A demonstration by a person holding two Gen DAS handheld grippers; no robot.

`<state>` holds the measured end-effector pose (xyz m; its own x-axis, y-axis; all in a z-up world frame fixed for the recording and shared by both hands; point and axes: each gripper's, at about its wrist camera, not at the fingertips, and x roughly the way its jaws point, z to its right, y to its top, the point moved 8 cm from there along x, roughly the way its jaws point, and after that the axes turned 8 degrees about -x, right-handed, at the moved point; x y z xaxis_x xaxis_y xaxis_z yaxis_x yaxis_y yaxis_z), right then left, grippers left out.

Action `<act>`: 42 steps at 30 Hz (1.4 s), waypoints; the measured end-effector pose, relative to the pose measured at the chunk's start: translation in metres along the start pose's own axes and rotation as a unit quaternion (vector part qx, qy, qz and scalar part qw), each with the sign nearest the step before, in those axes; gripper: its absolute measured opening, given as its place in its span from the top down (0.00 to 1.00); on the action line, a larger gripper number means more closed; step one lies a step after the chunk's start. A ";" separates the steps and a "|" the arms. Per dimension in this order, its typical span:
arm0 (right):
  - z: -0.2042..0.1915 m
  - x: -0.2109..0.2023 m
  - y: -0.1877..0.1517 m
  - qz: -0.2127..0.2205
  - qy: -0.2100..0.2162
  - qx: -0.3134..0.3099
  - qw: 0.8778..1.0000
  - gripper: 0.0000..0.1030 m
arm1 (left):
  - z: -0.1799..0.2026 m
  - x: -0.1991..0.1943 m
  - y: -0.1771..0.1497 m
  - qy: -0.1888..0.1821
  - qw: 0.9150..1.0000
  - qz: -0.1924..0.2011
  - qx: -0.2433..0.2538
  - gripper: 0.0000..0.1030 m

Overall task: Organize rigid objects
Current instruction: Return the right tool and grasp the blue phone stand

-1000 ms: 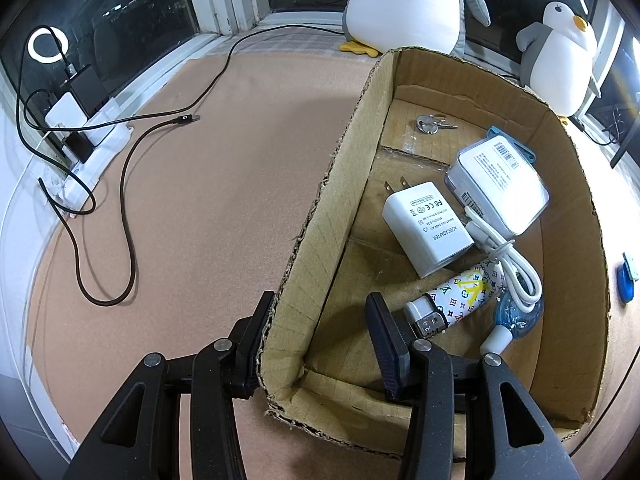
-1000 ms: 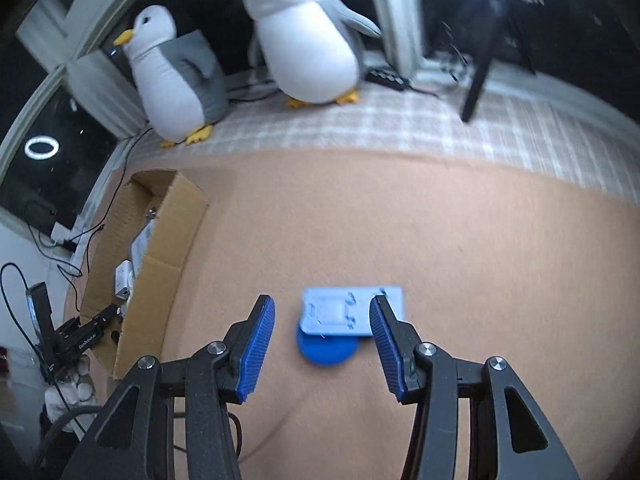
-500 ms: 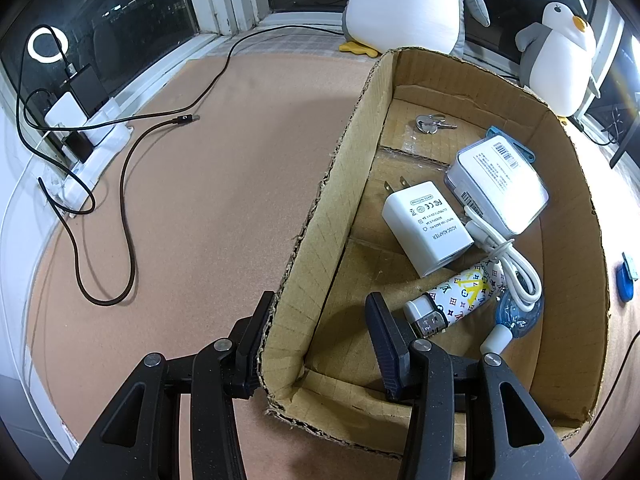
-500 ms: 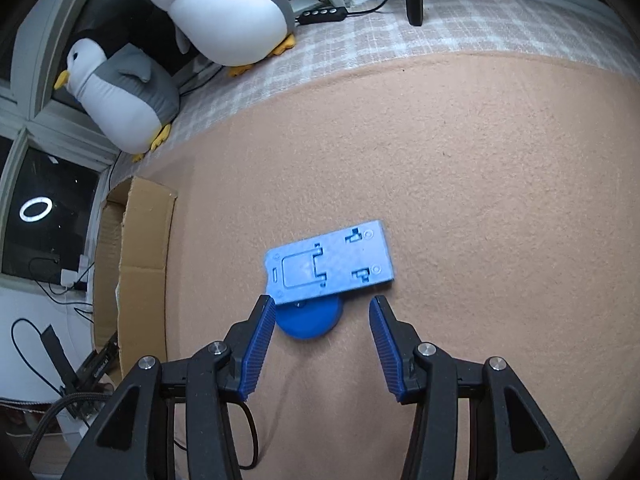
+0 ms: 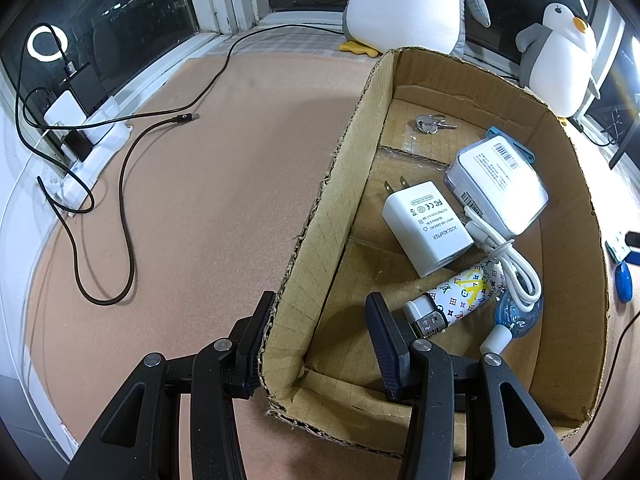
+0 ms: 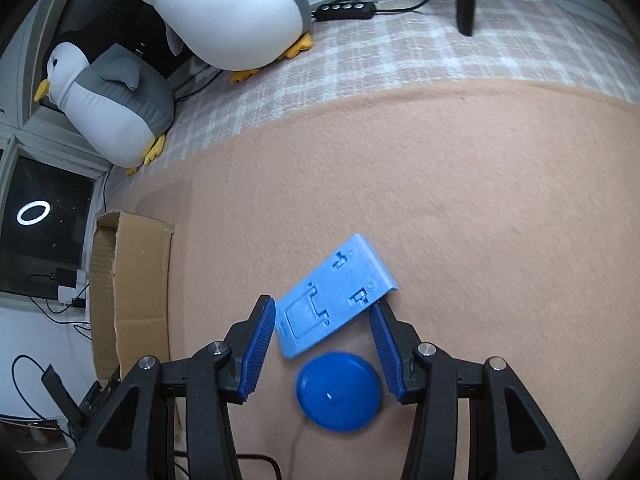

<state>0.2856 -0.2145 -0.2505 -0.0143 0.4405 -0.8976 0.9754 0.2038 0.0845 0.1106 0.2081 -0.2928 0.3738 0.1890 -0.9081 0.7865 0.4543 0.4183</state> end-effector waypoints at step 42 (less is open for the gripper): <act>-0.076 0.047 0.004 -0.023 -0.173 -0.191 0.966 0.67 | 0.001 0.001 -0.001 -0.007 1.000 -0.001 -0.009 0.52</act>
<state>0.2724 -0.1265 -0.2599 0.0835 0.1180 -0.9895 0.8223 0.5528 0.1353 0.1101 0.2070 -0.2942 0.3788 0.1757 -0.9087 0.7786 0.4703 0.4155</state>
